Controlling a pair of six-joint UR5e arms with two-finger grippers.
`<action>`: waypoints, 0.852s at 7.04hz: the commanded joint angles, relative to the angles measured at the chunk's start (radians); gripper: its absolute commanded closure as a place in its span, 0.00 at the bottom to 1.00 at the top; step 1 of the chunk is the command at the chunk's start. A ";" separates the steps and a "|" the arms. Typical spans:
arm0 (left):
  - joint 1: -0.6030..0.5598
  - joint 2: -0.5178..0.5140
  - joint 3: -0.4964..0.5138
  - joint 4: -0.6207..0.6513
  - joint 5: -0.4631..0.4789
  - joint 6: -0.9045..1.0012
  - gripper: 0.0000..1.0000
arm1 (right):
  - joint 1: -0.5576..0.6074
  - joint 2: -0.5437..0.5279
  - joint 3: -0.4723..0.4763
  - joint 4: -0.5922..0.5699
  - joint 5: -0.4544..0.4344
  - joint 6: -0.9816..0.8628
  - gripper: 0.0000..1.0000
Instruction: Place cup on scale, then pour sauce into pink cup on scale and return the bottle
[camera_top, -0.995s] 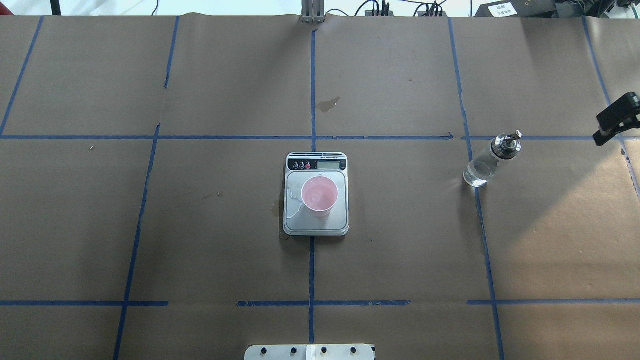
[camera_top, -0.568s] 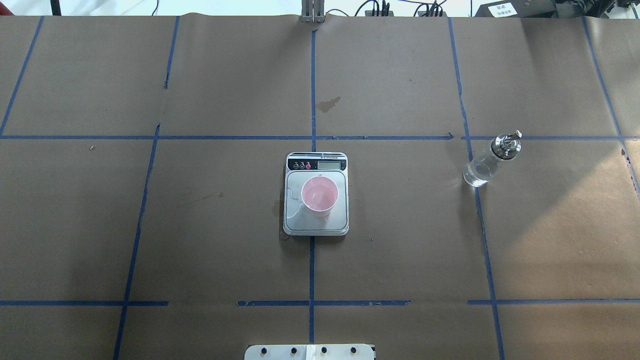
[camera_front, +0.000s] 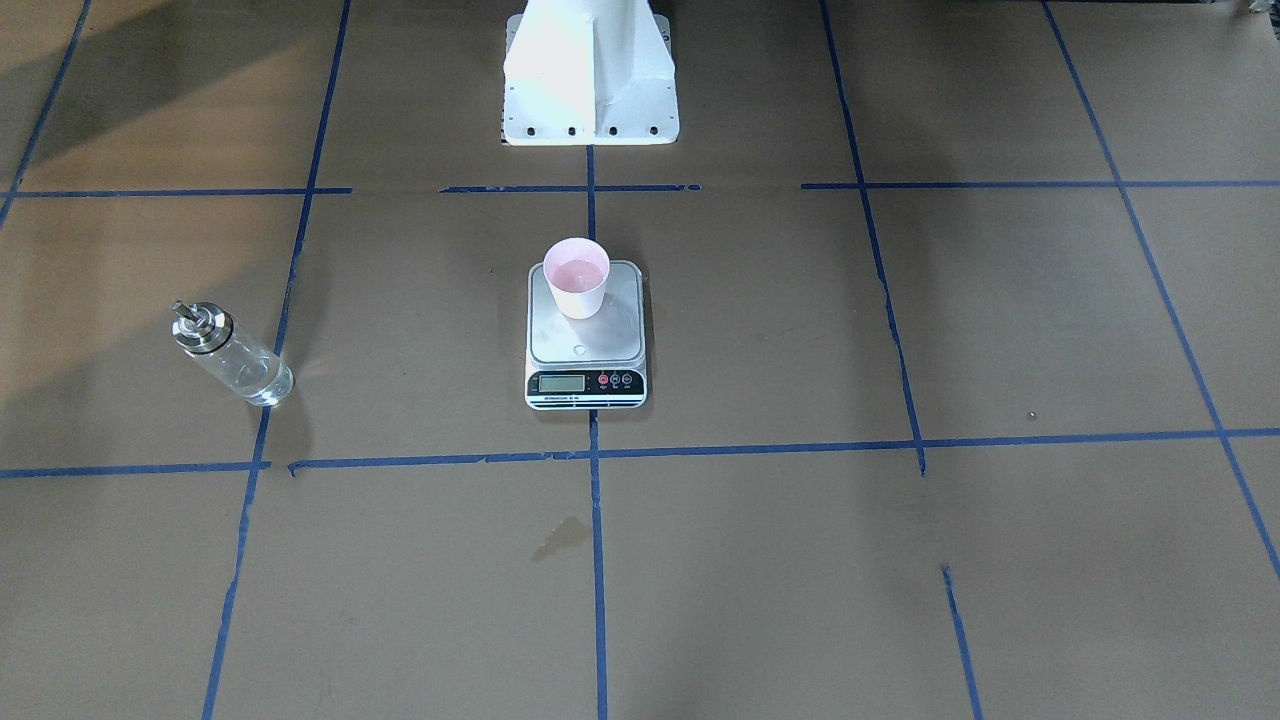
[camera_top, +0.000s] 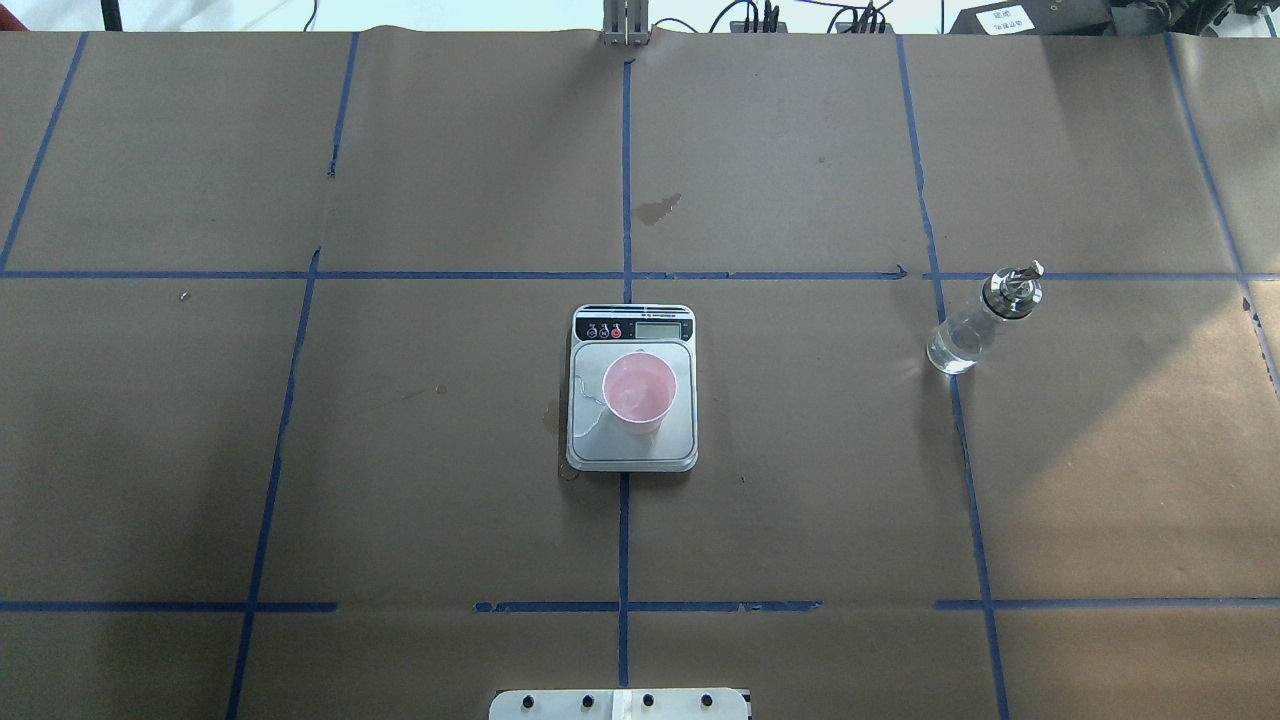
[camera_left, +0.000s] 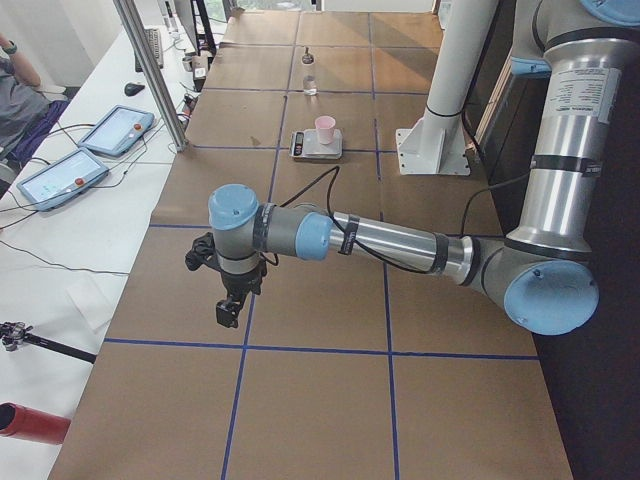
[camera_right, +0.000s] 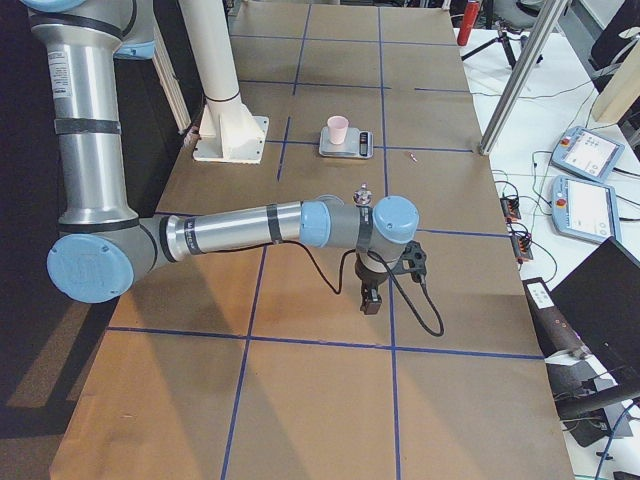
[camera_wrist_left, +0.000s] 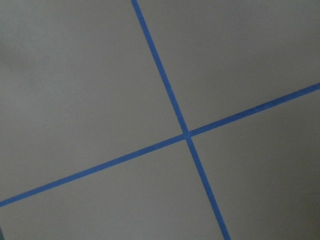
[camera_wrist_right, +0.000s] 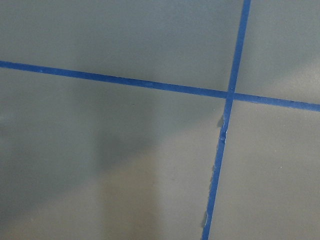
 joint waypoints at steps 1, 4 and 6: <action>0.003 0.007 0.043 -0.127 0.007 0.002 0.00 | 0.002 -0.010 -0.085 0.119 0.004 0.002 0.00; 0.005 0.025 0.037 -0.074 0.081 -0.002 0.00 | 0.011 -0.008 -0.091 0.127 -0.014 0.002 0.00; 0.005 0.025 -0.014 0.107 0.069 0.001 0.00 | 0.022 -0.010 -0.089 0.125 -0.037 0.034 0.00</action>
